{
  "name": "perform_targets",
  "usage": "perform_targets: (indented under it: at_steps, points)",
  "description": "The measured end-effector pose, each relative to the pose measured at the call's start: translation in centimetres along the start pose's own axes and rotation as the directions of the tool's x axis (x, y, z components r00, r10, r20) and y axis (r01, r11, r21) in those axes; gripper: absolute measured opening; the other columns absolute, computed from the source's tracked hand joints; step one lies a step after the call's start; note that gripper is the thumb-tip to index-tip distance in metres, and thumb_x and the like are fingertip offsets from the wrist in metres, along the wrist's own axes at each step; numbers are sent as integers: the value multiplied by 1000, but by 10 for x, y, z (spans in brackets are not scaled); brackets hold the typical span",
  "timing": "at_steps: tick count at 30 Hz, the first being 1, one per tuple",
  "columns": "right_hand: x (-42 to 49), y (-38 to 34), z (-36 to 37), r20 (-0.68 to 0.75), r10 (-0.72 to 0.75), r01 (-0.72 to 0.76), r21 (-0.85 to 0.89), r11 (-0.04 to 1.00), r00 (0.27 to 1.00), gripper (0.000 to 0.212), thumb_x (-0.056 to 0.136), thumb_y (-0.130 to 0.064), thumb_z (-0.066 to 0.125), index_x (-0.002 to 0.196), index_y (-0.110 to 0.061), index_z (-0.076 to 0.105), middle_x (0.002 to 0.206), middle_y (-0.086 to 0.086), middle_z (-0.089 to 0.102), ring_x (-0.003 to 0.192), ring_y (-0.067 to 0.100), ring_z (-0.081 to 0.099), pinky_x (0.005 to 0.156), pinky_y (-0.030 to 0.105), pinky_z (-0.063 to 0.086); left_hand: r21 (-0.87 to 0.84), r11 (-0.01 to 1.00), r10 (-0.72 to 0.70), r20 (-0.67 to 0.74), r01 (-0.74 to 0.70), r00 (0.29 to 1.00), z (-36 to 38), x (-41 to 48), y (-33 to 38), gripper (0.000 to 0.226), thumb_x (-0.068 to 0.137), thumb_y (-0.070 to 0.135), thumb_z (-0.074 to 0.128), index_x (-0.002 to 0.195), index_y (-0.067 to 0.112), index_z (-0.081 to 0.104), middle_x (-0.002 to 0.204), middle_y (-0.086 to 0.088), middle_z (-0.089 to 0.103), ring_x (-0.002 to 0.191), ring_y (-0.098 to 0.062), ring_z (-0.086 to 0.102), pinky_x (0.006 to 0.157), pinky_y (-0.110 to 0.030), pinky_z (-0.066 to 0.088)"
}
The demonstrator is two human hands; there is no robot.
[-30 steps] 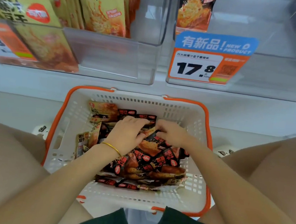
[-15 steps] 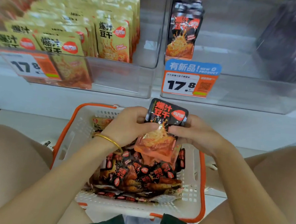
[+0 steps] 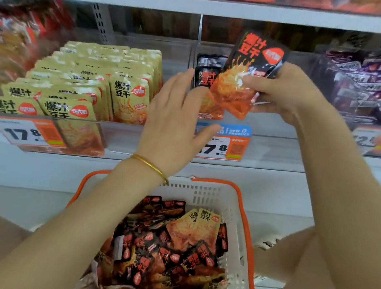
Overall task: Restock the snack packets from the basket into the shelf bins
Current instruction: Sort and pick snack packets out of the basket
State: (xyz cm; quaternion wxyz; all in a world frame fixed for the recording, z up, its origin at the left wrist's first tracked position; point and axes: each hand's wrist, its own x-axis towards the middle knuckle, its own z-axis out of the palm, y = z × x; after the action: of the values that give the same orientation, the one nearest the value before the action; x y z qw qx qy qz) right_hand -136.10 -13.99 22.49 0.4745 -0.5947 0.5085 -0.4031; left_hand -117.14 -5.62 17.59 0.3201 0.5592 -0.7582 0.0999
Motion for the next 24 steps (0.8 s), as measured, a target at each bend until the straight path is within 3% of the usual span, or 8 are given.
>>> perform_targets:
  at_steps: [3,6,9,11,13,18,24]
  points:
    - [38,14,17,73,149,-128,-237,963,986,19,84,-1,66,97,-13,60,77,3,64,52,10,62,62,32,59,113,994,-14,123,0,992,15,1,0,90,76,65,38,140,1,38,153,-21,22,142,-36,20,113,-48,19]
    - [64,29,33,83,261,-207,-405,891,962,32,80,7,67,109,-5,61,96,14,65,70,23,63,78,44,56,159,987,-16,151,-8,988,22,0,-3,99,72,65,46,142,-3,32,154,-22,18,143,-35,17,114,-52,20]
    - [79,39,39,13,234,-192,-530,826,972,31,79,-6,74,108,-1,62,99,16,68,82,29,67,83,41,56,207,978,-2,134,-26,991,26,-1,-4,101,69,59,57,142,-5,30,153,-23,20,143,-36,19,113,-54,23]
    - [84,44,43,-30,222,-191,-632,751,975,27,84,-21,71,101,-2,61,86,16,68,69,26,66,81,38,57,230,973,0,116,-27,993,28,-1,-5,101,67,57,59,142,-5,31,152,-24,22,142,-37,21,112,-55,24]
    - [88,47,47,-50,238,-213,-647,732,970,28,88,-25,66,96,1,61,81,18,69,64,26,66,76,38,58,239,971,0,103,-24,995,29,-1,-5,100,67,57,56,141,-5,33,152,-24,23,141,-37,22,112,-55,26]
    - [102,49,57,-141,227,-267,-561,784,964,26,87,-23,66,82,3,63,83,21,71,73,29,71,75,39,59,217,976,3,81,-20,997,31,-1,-6,99,66,56,59,141,-4,34,152,-24,24,141,-37,23,112,-54,26]
    - [101,52,59,-105,346,-351,-482,803,933,32,85,-21,70,93,8,61,86,25,69,75,31,70,72,39,59,222,975,6,84,-24,996,31,-1,-8,103,63,52,75,140,-3,35,152,-23,24,142,-36,22,112,-55,26]
